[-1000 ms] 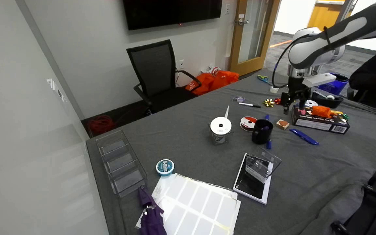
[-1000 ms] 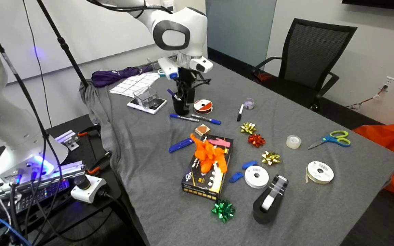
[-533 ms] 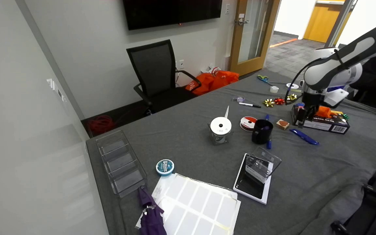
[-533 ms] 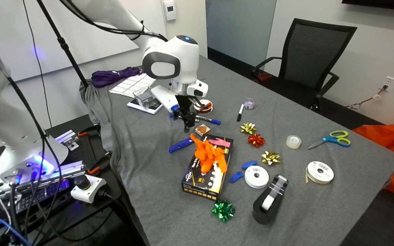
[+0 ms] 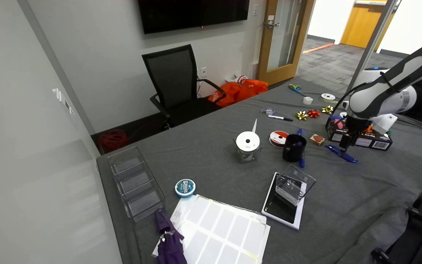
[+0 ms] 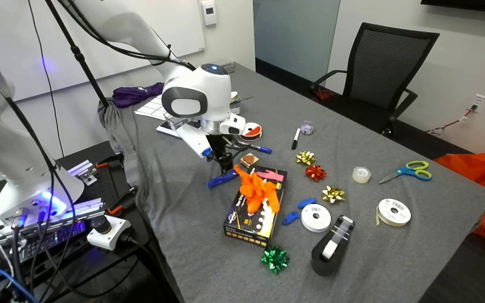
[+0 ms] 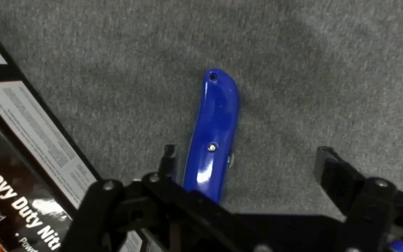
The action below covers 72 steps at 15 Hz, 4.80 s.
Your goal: Move the black cup forward and place the purple marker first then the blue blade cutter
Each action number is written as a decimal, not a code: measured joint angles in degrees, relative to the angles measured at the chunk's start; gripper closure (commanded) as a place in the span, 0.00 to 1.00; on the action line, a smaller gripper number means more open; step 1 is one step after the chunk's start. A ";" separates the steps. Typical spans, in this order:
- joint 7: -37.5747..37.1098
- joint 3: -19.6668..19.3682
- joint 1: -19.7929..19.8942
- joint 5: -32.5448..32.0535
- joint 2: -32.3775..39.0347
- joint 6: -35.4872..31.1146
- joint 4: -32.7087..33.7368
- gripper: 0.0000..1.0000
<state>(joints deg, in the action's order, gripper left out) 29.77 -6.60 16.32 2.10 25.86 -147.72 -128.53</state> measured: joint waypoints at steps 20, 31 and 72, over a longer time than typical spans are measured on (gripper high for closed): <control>-11.07 -0.43 -0.01 -1.92 3.73 -16.75 -4.43 0.55; -11.19 -0.44 0.00 -1.92 2.09 -17.18 -4.43 1.00; -13.44 3.54 4.59 -0.71 4.58 -18.08 -3.56 0.89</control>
<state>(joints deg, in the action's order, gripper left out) 16.33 -3.05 20.91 1.39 30.44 -165.80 -132.09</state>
